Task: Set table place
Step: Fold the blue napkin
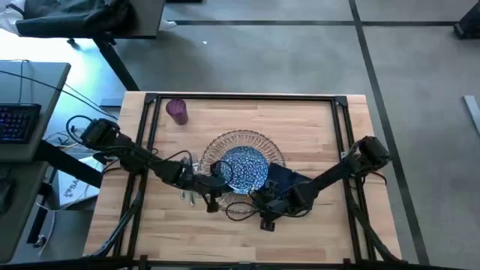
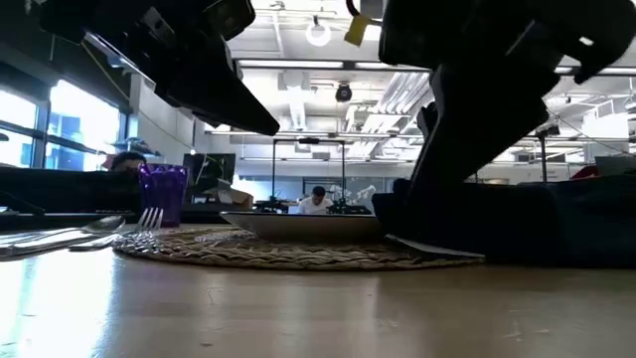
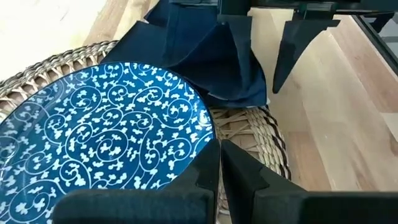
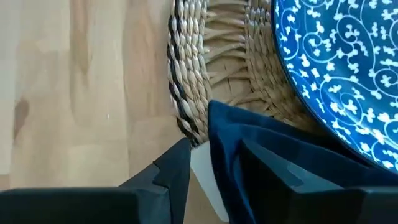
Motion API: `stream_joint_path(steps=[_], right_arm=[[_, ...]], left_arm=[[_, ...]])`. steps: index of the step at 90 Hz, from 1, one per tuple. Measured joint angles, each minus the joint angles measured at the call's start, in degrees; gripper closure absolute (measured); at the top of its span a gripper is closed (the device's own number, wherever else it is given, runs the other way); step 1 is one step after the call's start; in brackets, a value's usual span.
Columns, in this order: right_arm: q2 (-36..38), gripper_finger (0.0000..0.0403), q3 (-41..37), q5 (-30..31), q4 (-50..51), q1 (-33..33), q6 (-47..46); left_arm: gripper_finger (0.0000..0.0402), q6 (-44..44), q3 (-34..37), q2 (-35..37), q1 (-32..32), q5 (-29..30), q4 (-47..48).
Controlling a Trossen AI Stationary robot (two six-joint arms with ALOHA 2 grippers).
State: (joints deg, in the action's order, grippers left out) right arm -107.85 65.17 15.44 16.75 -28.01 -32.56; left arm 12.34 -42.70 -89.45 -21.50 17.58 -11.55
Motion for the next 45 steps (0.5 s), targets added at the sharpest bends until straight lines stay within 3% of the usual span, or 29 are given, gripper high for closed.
stream_joint_path(steps=[22,45], right_arm=[[0.18,0.0392,0.00,-4.18,-0.13,0.00,0.54],[0.33,0.0401,2.79,-3.95,3.59,-1.15,1.18]], left_arm=[[0.0402,-0.43,0.00,0.00,0.00,0.00,-0.11],[0.0402,-0.44,0.00,0.00,0.00,-0.04,-0.39]])
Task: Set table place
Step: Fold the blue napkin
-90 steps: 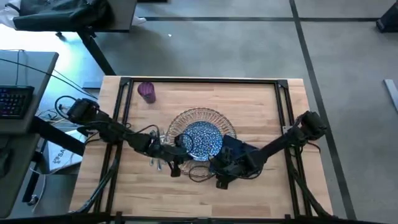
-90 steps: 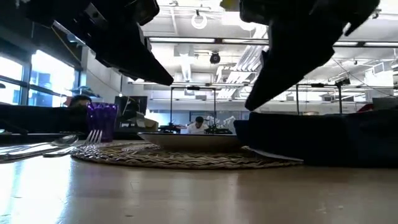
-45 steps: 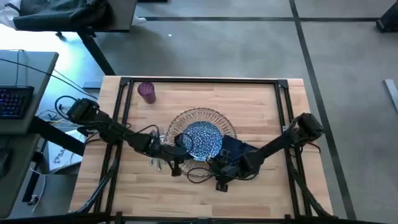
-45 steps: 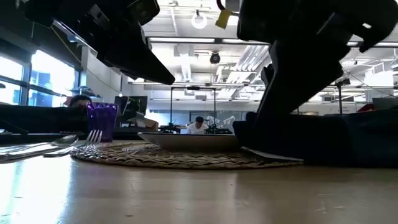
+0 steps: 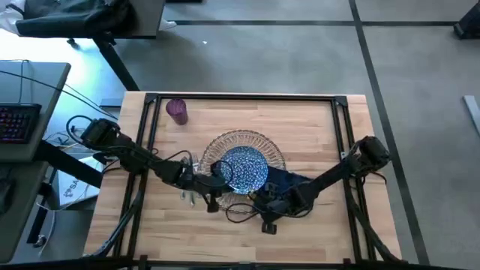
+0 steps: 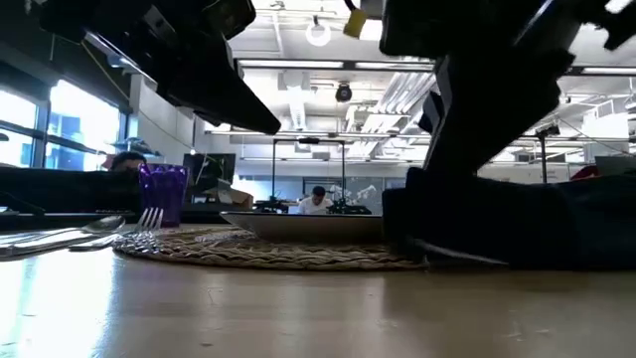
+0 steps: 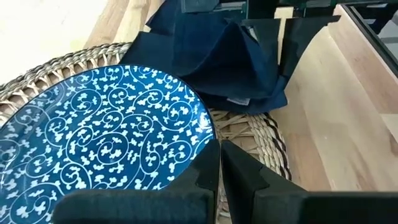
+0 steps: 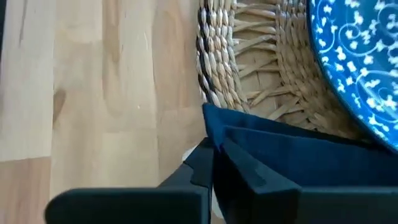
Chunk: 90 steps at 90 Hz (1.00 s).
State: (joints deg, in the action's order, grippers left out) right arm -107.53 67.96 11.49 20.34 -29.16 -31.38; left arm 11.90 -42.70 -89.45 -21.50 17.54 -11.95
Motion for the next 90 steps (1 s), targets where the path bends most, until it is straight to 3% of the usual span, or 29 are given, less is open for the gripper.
stream_joint_path(steps=[16,30,39,53,74,90], right_arm=[[0.00,0.0402,6.90,1.36,11.41,-1.92,0.45],[0.01,0.0403,11.92,13.17,19.90,-5.48,1.02],[0.07,0.0403,11.42,19.03,20.92,-8.37,-3.89],[0.07,0.0403,8.77,15.30,22.62,-12.45,-16.97],[0.07,0.0403,4.26,15.39,20.92,-17.80,-29.88],[0.04,0.0395,0.21,12.41,14.10,-18.21,-32.24]], left_arm=[[0.0402,-0.02,0.00,0.00,0.00,-0.02,-0.28],[0.0402,-0.44,0.00,0.00,-0.02,-0.04,-1.54],[0.0402,-1.66,0.00,0.00,-0.07,-0.53,-5.34],[0.0402,-5.18,0.00,0.00,-0.07,-3.72,-12.16],[0.0402,-7.62,0.00,0.00,-0.04,-4.37,-13.94],[0.0402,-7.81,0.00,0.00,-0.04,-3.52,-13.55]])
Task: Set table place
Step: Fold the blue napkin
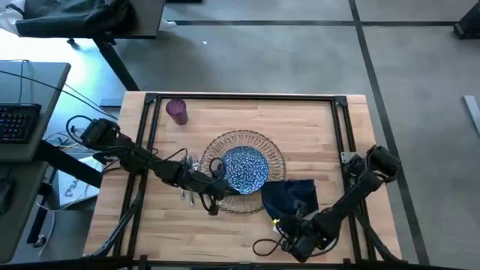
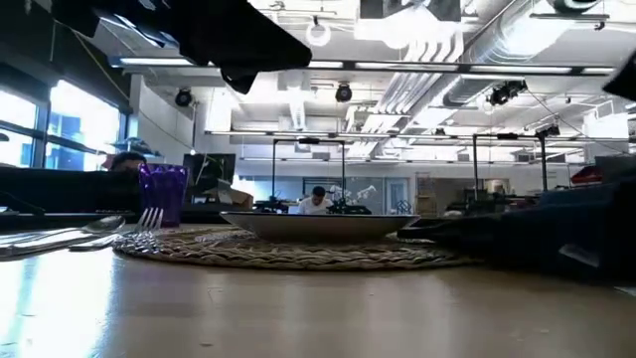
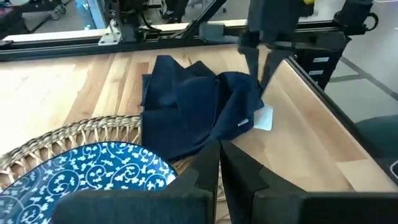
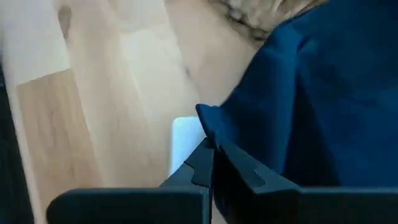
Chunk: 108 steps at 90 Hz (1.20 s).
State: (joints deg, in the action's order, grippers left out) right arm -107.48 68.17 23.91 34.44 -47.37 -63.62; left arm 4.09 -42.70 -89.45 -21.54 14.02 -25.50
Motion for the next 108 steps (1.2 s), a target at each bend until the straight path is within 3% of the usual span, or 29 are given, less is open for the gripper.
stream_joint_path(steps=[23,41,58,84,108], right_arm=[[0.00,0.0300,-0.55,-5.91,-2.83,1.11,-0.22],[0.00,0.0249,-0.54,-6.53,-7.90,1.64,7.45],[0.00,0.0275,-0.53,-6.50,-8.20,2.56,8.21],[1.06,0.0395,0.24,-8.56,-5.61,3.37,9.63],[3.23,0.0351,1.45,-6.69,2.01,2.69,6.33]], left_arm=[[0.0402,-4.45,0.00,0.00,0.00,0.43,0.33],[0.0402,-12.48,-0.67,0.00,0.82,-0.03,-0.95],[0.0402,-16.32,-4.06,-0.98,2.80,-3.77,0.42],[0.0402,-18.90,-11.26,-9.85,3.54,-11.90,1.05],[0.0402,-19.54,-17.95,-17.16,3.48,-16.66,1.20]])
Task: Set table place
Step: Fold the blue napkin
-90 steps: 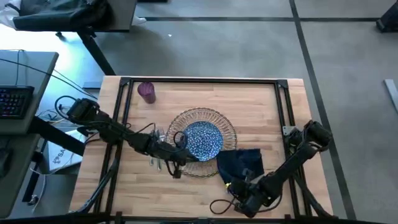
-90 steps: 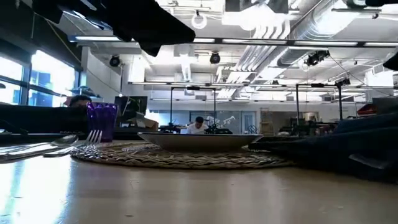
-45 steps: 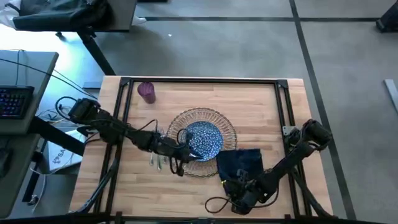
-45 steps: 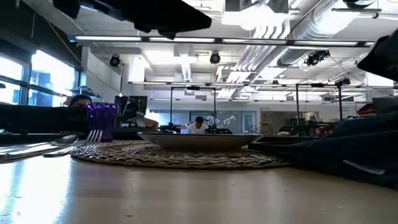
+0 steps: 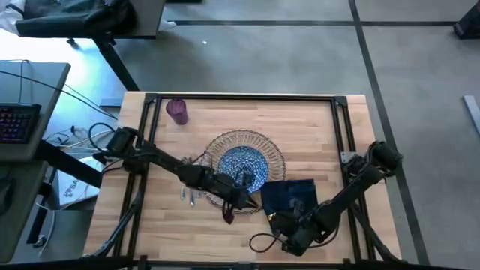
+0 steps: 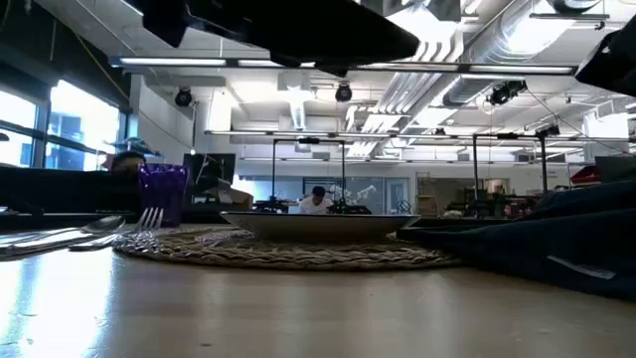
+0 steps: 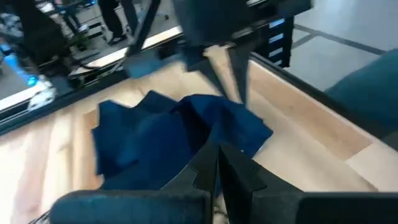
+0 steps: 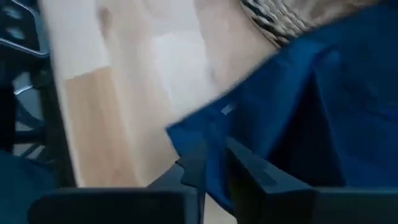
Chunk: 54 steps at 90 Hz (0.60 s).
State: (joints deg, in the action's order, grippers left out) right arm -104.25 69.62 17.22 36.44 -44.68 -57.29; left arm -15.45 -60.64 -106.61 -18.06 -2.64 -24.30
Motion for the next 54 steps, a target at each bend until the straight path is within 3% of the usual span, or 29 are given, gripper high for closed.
stream_joint_path(steps=[21,30,42,54], right_arm=[[-0.44,0.0262,-0.06,-1.37,-2.13,-1.16,9.95],[-1.40,0.0247,-0.06,-2.67,-0.64,-0.51,12.55],[-3.08,0.0278,-0.12,-4.81,-0.29,0.20,15.36],[-3.50,0.0353,-0.15,-5.13,-0.45,1.11,14.72]], left_arm=[[0.0402,1.79,-1.31,-0.02,0.00,-0.91,2.45],[0.0402,2.35,-1.31,0.04,0.00,-0.89,3.38],[0.0402,3.38,-1.27,-0.02,0.00,-0.89,4.32],[0.0402,3.35,-1.27,0.02,-0.29,-0.87,5.05]])
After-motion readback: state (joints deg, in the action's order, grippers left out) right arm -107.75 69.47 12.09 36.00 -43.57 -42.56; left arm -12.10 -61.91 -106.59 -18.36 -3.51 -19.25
